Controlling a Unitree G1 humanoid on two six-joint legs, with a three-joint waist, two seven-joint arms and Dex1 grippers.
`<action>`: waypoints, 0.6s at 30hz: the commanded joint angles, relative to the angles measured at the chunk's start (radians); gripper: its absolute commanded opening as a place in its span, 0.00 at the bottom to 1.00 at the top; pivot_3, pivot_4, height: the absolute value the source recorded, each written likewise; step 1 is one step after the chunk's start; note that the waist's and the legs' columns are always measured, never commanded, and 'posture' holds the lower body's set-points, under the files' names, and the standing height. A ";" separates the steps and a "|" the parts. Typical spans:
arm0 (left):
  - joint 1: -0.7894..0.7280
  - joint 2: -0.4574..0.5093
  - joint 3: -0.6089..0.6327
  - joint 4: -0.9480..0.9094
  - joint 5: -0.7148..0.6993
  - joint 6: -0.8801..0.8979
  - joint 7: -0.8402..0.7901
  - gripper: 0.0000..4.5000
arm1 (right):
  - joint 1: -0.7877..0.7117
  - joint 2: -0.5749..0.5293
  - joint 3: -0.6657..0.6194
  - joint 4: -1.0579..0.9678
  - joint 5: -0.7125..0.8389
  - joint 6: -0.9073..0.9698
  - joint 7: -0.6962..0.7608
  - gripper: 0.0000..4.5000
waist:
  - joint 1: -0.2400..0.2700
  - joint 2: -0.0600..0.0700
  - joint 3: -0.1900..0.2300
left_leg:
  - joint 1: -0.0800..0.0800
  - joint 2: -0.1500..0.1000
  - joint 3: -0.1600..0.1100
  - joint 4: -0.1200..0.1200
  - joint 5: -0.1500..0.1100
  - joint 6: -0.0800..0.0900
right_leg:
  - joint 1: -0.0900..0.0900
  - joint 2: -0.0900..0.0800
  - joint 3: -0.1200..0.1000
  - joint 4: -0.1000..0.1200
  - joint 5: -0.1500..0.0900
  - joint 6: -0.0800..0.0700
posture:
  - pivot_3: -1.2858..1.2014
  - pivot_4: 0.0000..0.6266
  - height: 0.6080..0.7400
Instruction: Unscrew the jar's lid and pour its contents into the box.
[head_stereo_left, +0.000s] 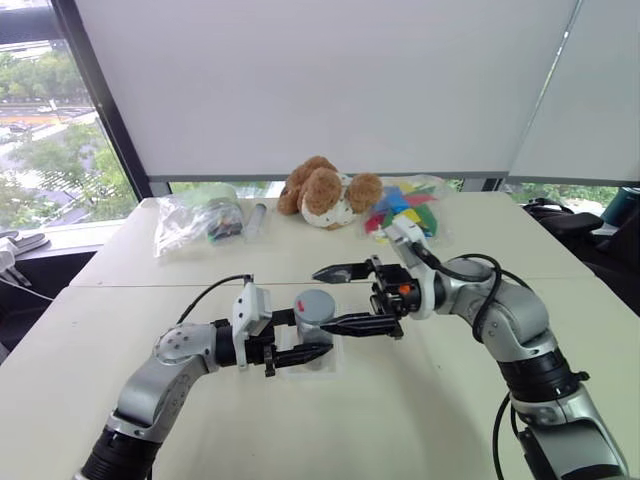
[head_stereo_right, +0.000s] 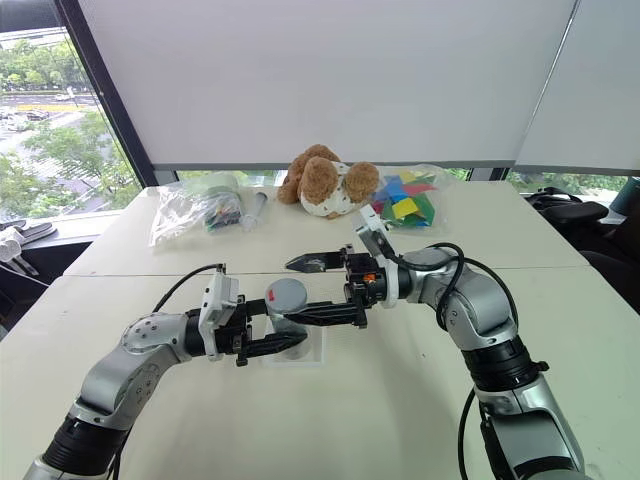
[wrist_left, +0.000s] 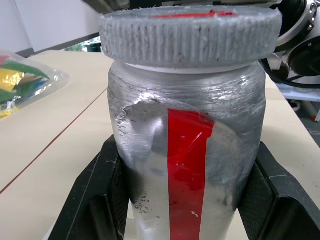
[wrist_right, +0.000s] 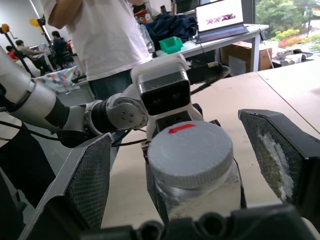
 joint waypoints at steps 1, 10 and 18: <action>-0.003 0.009 0.021 -0.041 -0.014 -0.016 -0.003 0.48 | -0.011 0.000 -0.006 -0.036 -0.007 -0.016 -0.005 0.98 | 0.001 0.000 0.000 | 0.000 0.000 0.000 0.000 0.000 0.000 | 0.000 0.000 0.000 0.000 0.000 0.000 | 0.52 0.24 1.00; -0.006 0.007 0.018 -0.040 -0.014 -0.017 -0.006 0.48 | -0.039 0.037 0.051 -0.003 -0.086 -0.028 -0.046 0.98 | 0.001 0.000 0.000 | 0.000 0.000 0.000 0.000 0.000 0.000 | 0.000 0.000 0.000 0.000 0.000 0.000 | 0.52 0.24 1.00; -0.001 0.008 0.016 -0.043 -0.010 -0.019 -0.005 0.48 | -0.059 0.059 0.050 -0.014 -0.068 -0.008 -0.049 0.67 | 0.001 0.000 0.000 | 0.000 0.000 0.000 0.000 0.000 0.000 | 0.000 0.000 0.000 0.000 0.000 0.000 | 0.52 0.24 1.00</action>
